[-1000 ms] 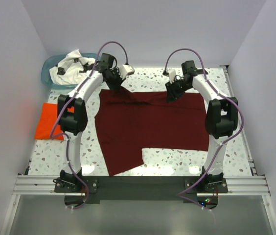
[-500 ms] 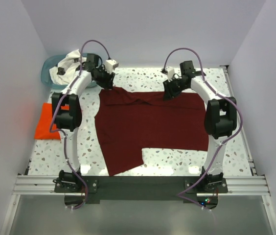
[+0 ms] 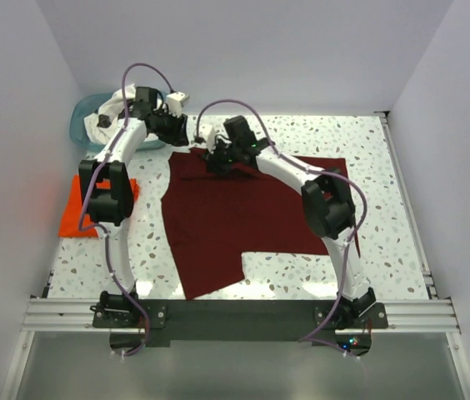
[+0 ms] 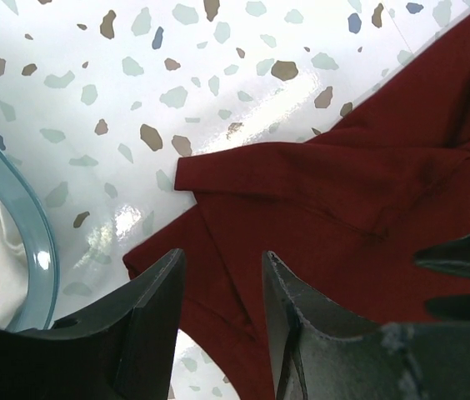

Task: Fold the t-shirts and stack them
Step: Fold the tshirt

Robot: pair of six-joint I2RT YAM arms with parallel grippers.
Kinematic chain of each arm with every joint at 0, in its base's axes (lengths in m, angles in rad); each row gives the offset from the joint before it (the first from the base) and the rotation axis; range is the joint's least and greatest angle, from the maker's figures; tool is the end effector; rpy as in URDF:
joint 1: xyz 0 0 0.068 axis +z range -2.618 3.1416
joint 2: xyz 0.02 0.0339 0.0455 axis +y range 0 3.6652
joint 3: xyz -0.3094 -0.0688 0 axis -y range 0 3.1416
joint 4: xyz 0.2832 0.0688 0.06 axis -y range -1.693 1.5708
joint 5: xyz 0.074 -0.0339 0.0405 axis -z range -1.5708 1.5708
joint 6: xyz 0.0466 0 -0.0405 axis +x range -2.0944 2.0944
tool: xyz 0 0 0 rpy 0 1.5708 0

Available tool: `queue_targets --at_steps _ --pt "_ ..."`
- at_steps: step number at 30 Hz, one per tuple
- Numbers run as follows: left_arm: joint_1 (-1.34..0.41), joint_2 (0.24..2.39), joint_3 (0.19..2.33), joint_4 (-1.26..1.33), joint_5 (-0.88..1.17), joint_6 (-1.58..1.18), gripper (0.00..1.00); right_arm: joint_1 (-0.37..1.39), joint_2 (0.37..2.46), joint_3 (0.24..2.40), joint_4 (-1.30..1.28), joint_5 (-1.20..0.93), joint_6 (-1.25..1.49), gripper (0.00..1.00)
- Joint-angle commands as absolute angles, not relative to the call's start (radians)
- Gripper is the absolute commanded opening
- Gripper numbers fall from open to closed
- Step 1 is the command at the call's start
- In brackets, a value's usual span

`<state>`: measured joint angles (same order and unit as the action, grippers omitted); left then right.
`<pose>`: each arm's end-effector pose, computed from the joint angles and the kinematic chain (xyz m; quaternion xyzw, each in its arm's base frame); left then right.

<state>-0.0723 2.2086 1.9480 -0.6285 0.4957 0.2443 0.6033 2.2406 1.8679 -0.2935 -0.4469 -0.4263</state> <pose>0.5627 -0.0630 0.2578 0.2250 0.8893 -0.2025 0.3427 0.4735 0.3507 0.2371 -0.5161 0.7157 0.2362 0.4069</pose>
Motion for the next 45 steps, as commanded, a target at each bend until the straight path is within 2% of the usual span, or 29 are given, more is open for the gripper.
queue_targets --at_steps 1,6,11,21,24,28,29,39,45 --pt "-0.057 2.171 1.934 -0.627 0.518 0.207 0.47 0.614 2.324 1.968 -0.265 -0.417 -0.486 0.39" --pt "-0.055 2.158 1.908 -0.618 0.52 0.202 0.48 0.618 2.368 1.999 -0.296 -0.416 -0.497 0.43" --pt "-0.055 2.161 1.899 -0.614 0.535 0.201 0.48 0.617 2.365 1.98 -0.291 -0.407 -0.506 0.43" --pt "-0.055 2.178 1.916 -0.614 0.534 0.204 0.49 0.612 2.358 1.959 -0.327 -0.416 -0.529 0.33" --pt "-0.055 2.18 1.919 -0.614 0.534 0.207 0.49 0.609 2.362 1.965 -0.333 -0.411 -0.534 0.22" --pt "-0.055 2.187 1.93 -0.611 0.529 0.216 0.49 0.603 2.368 1.982 -0.344 -0.407 -0.546 0.01" --pt "-0.055 2.19 1.931 -0.612 0.529 0.218 0.49 0.601 2.368 1.983 -0.345 -0.405 -0.546 0.0" --pt "-0.066 2.209 1.954 -0.603 0.526 0.256 0.47 0.575 2.293 1.965 -0.287 -0.455 -0.485 0.0" --pt "-0.106 2.232 1.979 -0.571 0.443 0.336 0.45 0.565 2.261 1.95 -0.278 -0.483 -0.468 0.0"
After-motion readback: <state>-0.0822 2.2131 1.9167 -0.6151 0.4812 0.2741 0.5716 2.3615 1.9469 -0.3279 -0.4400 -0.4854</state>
